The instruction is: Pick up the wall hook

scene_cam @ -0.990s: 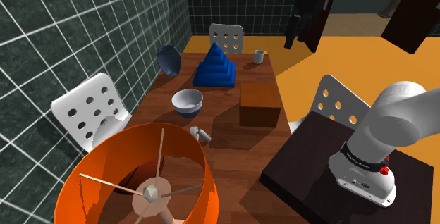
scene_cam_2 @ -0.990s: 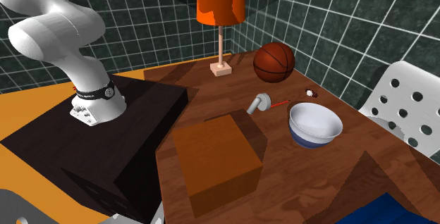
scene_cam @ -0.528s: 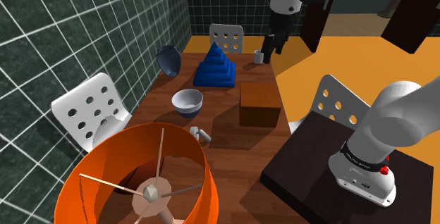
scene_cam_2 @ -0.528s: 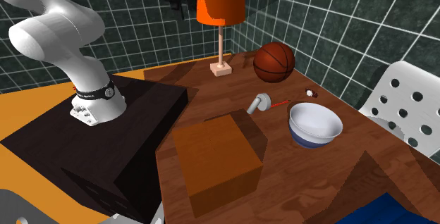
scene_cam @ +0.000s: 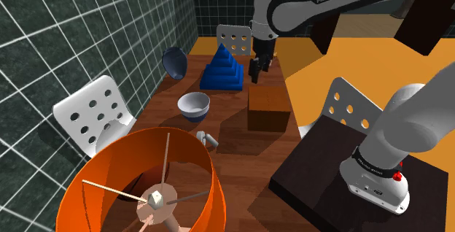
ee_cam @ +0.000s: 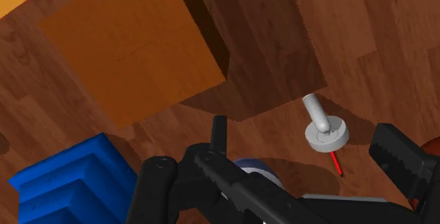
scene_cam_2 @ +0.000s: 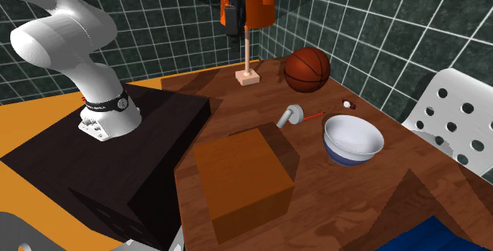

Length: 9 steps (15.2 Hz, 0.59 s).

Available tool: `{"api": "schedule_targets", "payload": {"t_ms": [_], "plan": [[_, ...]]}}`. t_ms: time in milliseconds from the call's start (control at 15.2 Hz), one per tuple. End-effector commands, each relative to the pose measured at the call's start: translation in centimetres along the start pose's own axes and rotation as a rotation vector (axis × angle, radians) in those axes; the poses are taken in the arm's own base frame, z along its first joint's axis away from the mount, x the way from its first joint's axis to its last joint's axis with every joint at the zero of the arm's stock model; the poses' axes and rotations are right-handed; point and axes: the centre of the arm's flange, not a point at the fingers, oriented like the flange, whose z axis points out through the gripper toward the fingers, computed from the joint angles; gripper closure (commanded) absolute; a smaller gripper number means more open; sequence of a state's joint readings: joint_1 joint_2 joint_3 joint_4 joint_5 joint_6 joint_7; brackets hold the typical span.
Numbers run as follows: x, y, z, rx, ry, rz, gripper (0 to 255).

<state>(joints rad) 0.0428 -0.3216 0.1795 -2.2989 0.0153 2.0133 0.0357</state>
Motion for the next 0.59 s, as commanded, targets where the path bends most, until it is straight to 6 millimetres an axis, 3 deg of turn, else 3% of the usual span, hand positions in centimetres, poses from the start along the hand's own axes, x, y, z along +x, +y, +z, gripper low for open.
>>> {"api": "schedule_targets", "payload": {"t_ms": [0,528], "plan": [[1.9,-1.4,2.2,-0.007,-0.007,-0.027,0],[8.0,-6.0,10.2,-0.039,-0.040,-0.132,0]]}}
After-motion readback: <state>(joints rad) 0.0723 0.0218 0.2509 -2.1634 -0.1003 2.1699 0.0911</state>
